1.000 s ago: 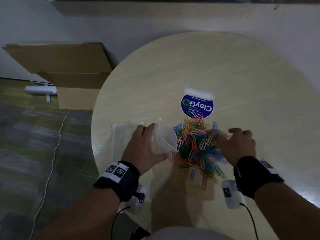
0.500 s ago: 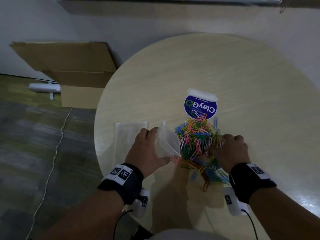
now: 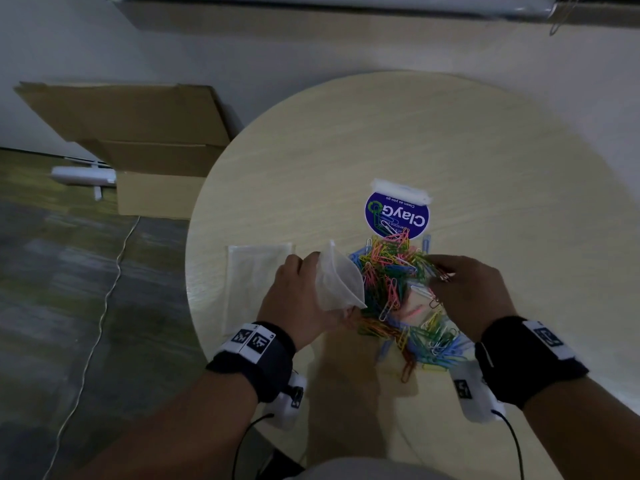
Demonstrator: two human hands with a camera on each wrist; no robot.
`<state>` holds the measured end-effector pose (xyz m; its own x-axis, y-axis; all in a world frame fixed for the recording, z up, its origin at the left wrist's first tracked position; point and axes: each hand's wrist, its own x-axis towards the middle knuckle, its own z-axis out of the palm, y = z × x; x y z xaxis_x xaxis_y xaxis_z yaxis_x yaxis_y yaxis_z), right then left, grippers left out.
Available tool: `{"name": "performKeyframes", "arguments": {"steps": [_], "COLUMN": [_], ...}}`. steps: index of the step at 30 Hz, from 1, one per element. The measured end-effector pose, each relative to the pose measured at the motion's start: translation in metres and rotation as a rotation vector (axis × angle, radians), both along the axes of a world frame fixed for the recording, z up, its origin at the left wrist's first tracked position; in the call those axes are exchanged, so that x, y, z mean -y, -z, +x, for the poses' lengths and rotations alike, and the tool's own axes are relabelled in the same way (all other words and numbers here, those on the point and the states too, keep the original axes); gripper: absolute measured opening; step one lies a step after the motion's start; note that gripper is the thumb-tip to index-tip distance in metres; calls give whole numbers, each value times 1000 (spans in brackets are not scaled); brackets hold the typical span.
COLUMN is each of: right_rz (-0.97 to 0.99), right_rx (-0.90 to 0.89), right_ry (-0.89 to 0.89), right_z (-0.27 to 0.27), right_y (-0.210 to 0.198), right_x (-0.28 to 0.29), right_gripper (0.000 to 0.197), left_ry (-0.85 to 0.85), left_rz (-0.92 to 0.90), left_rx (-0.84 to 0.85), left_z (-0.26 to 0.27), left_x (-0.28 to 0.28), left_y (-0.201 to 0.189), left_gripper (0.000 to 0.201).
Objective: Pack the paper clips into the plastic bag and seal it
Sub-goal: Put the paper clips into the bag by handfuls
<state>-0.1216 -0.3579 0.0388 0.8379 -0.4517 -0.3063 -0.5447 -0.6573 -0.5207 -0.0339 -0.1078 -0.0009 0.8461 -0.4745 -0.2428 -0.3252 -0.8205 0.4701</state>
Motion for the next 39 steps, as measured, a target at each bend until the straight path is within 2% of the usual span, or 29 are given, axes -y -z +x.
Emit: {"name": "performKeyframes", "arguments": {"steps": [6,12,17,20,23,25,27,29,32,35,37,39], "right_rz": [139,26,2,147,295,285,250,249,161,91,80,107], "right_rx": [111,24,35,77,141,178,106,0,-29,-56,-70,-51], "right_ry": [-184,-353,-525,-426,-240,-124,-139,-226,-339,-320,-306,-278], "right_z": [19,41,47,44,40,40,42,43,44,48,49,49], "right_y": [-35,-33,-38,-45,-39,-21,2,20,38,43,41,36], "right_x": [-28,-55,-65,-58,-44,-35,-29,-29,-36,-40,-42,-43], "right_gripper": [38,20,28,23,19,23,34,38,25,12,15,16], "left_ry": [16,54,63,17,-18,-45,-58,-68,-86,-104,-146,-198], "left_rz": [16,-52,-206,-248,-258,-317,-371,-381,-406,-430,-449,-431], "left_rx": [-12,-11,-17,-44,-116,-167,-198,-225,-257,-275,-241,-99], "left_z": [-1,-4,-6,-7,-6,-6,-5,-5,-3,-1,0,-1], "left_x": [9,10,12,9,8,7,5,4,4,3,2,2], "left_y": [-3,-2,1,10,15,17,18,20,24,22,18,11], "left_gripper": [103,105,96,101,96,87,79,79,83,83,86,74]}}
